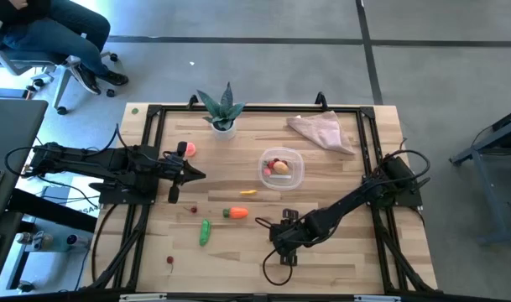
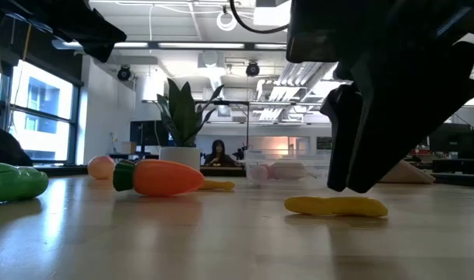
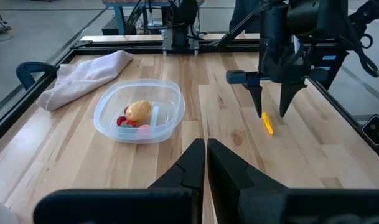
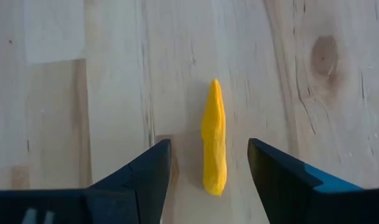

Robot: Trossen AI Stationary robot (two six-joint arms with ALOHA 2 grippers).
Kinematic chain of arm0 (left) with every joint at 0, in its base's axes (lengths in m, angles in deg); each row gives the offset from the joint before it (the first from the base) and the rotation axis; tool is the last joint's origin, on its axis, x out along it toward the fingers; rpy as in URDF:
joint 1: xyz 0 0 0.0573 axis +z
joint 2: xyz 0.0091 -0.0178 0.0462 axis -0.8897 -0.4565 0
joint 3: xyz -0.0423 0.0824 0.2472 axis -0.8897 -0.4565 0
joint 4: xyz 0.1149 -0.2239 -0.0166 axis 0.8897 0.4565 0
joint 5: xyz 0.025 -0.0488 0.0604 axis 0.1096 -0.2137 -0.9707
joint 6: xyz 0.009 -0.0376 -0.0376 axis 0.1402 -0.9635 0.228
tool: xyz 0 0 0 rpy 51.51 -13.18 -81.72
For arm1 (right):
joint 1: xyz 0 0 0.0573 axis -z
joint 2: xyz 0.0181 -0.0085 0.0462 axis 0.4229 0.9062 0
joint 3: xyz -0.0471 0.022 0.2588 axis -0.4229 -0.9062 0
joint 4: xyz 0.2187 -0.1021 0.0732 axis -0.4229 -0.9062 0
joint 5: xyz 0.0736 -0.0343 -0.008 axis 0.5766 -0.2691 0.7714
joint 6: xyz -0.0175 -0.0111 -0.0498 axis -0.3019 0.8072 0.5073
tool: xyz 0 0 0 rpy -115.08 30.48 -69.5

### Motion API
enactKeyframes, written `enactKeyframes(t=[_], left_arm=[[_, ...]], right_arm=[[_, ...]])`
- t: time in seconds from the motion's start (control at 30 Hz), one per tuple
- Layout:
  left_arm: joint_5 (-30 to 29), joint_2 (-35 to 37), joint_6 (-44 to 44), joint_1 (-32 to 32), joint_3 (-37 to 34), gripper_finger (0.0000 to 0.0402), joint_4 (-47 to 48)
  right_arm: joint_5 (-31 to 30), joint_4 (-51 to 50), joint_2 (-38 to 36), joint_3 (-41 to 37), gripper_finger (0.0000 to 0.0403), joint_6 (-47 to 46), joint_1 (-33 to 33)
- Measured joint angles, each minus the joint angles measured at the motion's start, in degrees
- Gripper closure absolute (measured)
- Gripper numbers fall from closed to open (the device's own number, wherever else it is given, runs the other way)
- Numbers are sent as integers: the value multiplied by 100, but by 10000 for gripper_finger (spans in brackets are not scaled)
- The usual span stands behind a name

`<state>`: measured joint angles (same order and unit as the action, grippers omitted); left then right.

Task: Pick and placing Produce into tupperware
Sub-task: Put the yellow corn into the transparent bin

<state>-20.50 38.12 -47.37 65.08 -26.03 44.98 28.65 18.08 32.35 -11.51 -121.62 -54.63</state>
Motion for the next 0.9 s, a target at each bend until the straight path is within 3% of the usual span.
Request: enactKeyframes(t=[0.57,0.9], left_arm=[[0,1,0,0,0,394,1],[-2,2,0,0,0,394,-1]], right_arm=[[-64,-197,225,20,201,-183,-4],[-7,-303,227,33,266,-254,0]])
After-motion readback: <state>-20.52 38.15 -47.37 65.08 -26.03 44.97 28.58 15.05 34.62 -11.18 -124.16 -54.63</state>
